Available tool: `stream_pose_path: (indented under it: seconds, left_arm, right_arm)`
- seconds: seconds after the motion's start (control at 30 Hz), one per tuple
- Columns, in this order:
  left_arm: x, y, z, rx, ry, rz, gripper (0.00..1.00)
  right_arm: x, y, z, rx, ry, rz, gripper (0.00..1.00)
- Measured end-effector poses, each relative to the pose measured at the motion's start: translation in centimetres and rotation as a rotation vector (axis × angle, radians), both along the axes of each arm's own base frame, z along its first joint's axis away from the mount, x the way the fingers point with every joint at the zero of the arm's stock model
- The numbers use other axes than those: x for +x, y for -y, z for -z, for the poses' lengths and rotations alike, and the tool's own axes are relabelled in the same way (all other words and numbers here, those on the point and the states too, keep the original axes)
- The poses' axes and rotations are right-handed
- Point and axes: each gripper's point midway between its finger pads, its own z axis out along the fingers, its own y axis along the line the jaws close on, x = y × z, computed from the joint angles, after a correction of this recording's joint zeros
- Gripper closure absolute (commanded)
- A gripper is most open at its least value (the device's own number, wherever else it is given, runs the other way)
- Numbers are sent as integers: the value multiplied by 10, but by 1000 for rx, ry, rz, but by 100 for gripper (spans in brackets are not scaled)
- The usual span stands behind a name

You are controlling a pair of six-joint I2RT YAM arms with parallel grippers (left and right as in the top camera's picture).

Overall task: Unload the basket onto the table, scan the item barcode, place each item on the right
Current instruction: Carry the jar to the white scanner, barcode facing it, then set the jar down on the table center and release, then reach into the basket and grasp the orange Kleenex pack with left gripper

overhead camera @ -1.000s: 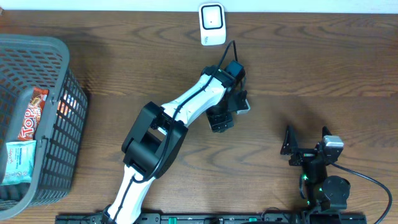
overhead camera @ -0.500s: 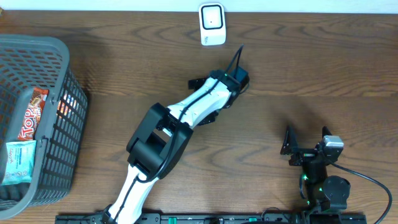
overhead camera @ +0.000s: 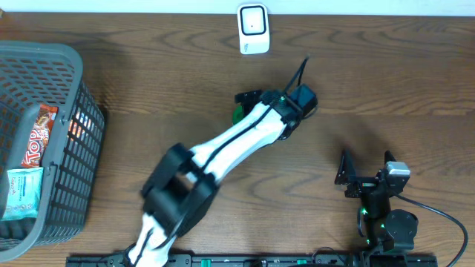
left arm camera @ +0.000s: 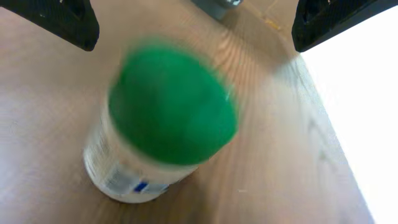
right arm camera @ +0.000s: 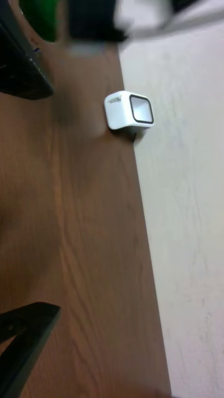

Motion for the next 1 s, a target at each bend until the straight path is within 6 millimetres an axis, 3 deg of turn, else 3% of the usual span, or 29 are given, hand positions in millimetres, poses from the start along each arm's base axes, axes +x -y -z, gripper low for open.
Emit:
stream_pose_path:
  seconds: [0.23,0.4,0.53,0.63,0.7,0.77,0.83,0.9,1.0]
  left_arm:
    - [-27,-23,-107,-237,149,-94,1]
    - [-41,-64,-178,-495,318,-289,1]
    - [-47,-139,-232,-701,517,-573,2]
    - [-61,-220,-266,-827,726,-871,2]
    - [-81,-276,-282,-872,888,-1085,2]
    - [-105,-321,-292,-904,1029,-1268,2]
    - [-124,-353,-297,-923,1129,-1407,2]
    - [-138,-379,-295,-940,1192,-1534,2]
    - [-138,-404,-283,-984,1199,-1667,2]
  right_arm:
    - [0,0,0,0,0,0,1]
    - [0,0,0,0,0,0,1]
    - [0,0,0,0,0,0,1]
    - [0,0,0,0,0,0,1]
    - [0,0,0,0,0,0,1]
    - [0,0,0,0,0,0,1]
    - [0,0,0,0,0,0,1]
    - [0,0,0,0,0,0,1]
    - [0,0,0,0,0,0,1]
